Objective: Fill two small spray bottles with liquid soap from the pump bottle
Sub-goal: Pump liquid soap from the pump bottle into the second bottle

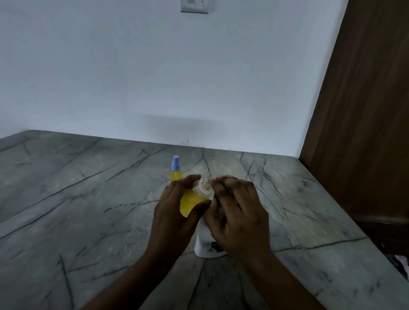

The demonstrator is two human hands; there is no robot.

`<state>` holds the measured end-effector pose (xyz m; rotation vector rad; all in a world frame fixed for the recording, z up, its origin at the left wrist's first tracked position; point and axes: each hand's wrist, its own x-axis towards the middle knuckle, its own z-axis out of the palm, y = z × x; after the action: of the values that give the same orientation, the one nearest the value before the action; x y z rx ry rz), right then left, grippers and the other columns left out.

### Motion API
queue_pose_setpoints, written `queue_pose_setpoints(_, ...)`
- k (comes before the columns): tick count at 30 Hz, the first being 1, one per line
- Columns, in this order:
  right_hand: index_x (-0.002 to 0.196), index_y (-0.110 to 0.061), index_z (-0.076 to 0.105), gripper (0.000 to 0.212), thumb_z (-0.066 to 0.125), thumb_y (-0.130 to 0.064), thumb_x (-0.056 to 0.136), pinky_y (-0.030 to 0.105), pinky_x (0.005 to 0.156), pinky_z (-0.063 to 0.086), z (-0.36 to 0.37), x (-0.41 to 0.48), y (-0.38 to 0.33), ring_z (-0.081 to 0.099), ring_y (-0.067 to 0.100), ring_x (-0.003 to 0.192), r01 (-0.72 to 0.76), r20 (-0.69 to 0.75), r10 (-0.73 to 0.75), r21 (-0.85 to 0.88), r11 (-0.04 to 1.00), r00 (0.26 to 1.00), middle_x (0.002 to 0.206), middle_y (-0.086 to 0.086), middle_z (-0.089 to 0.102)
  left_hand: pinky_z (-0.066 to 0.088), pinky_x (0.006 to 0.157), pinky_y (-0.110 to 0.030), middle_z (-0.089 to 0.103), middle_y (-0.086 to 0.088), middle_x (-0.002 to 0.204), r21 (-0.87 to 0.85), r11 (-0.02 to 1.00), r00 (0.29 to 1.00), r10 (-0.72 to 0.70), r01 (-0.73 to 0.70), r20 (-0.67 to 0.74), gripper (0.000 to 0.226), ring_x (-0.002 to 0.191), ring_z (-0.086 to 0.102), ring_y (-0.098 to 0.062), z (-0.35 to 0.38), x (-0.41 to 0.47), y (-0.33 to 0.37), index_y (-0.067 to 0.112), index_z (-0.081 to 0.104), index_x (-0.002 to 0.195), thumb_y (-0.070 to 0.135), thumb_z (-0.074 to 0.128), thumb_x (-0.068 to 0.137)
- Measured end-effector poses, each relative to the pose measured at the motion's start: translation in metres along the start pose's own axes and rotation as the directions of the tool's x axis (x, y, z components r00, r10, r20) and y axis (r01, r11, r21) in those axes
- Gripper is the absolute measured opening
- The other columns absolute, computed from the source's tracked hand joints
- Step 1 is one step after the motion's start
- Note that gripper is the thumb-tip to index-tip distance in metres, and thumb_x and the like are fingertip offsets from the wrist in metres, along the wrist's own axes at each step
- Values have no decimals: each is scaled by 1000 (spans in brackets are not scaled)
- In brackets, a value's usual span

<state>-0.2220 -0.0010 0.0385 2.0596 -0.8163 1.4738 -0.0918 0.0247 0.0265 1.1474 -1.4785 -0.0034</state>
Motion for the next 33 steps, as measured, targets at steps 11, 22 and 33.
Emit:
queue_pose_setpoints(11,111,2,66,38,49,-23,88,23,86,43,-5,4,1,52,23,106,3,31,-3,11,1000,1000,107,16,65,45,78,-20,55,6,110,-12,1000,1000,0,0,-4,48,98,56,-12,-1,2,7,27,49,119,42,58,74)
queue_pose_setpoints(22,107,4,67,36,49,-20,88,26,86,44,2,-2,1,51,23,103,-3,8,3,2,1000,1000,103,17,66,42,77,-17,54,10,107,-15,1000,1000,-25,25,13,45,98,52,2,0,-1,3,32,47,117,42,61,76)
queue_pose_setpoints(33,106,4,68,37,42,-19,94,24,87,42,4,-6,1,52,23,103,3,-7,-3,9,1000,1000,102,17,67,41,78,-10,54,13,108,9,999,999,-37,36,14,49,99,52,3,-1,-4,-3,33,47,118,28,70,76)
